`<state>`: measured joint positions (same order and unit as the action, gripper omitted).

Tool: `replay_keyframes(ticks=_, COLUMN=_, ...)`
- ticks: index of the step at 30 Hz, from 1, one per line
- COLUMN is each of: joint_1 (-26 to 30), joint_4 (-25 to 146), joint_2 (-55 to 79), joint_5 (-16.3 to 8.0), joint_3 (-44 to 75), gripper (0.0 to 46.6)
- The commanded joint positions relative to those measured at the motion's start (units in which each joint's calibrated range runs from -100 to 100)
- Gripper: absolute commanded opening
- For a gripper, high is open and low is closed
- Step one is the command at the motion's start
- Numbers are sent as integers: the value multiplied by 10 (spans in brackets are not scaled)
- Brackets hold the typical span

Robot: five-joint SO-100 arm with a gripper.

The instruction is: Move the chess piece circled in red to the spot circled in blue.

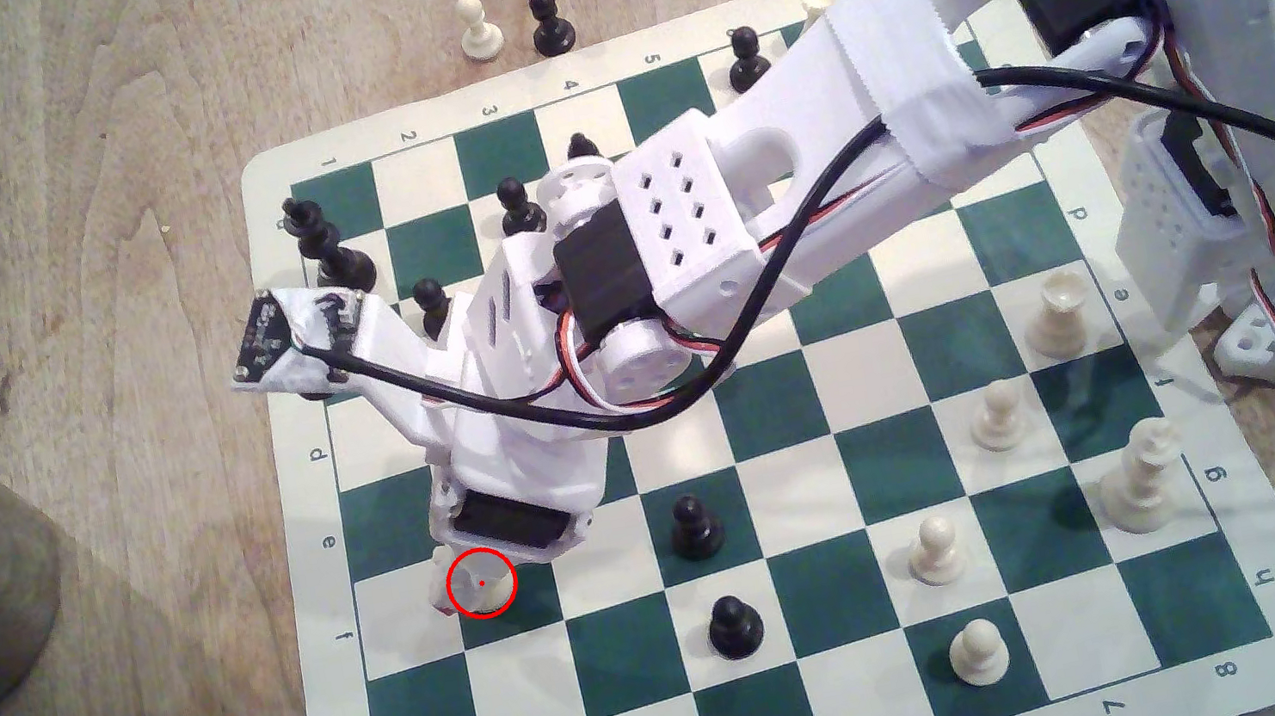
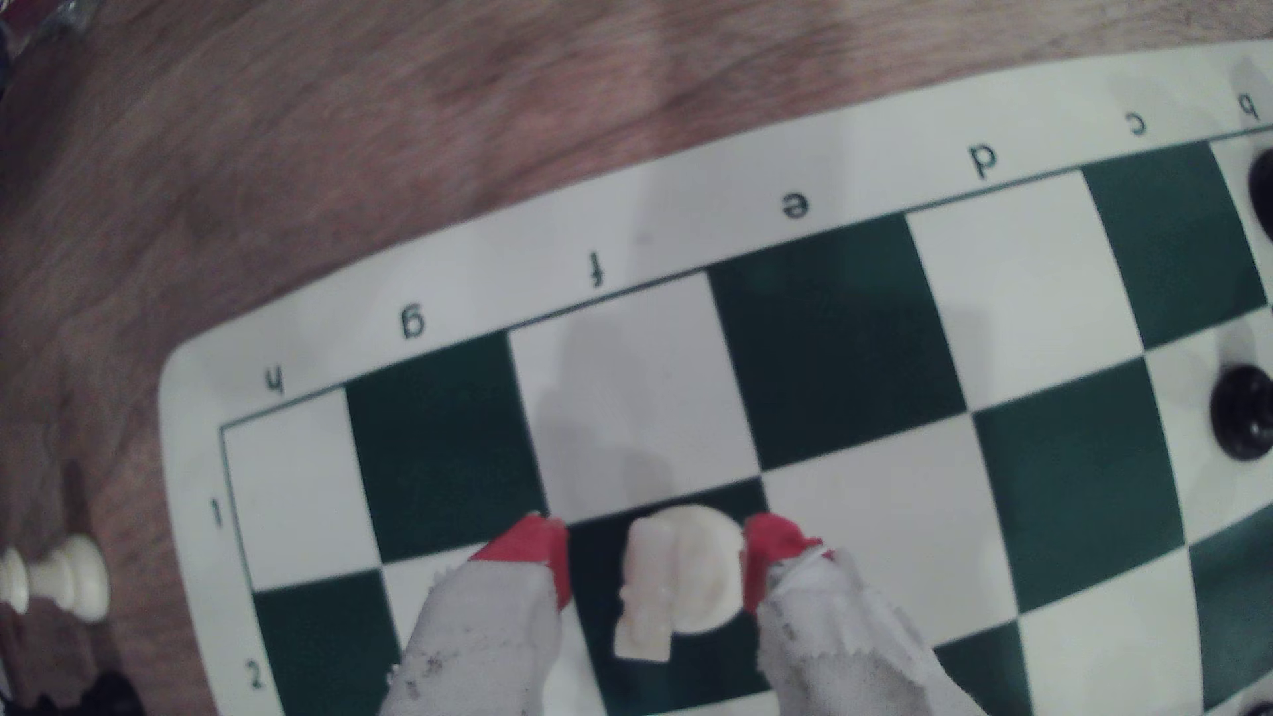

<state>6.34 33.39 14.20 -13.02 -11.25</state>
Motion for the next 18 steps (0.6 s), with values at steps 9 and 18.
replay_keyframes(ticks=9, joint_1=5, joint_4=-14, joint_2=6, joint_5=-3, joint_3=45, gripper=132)
replay_keyframes(ticks=18, joint_1=6, joint_4=-14, joint_2=1, joint_5=-9, joint_3=45, gripper=40)
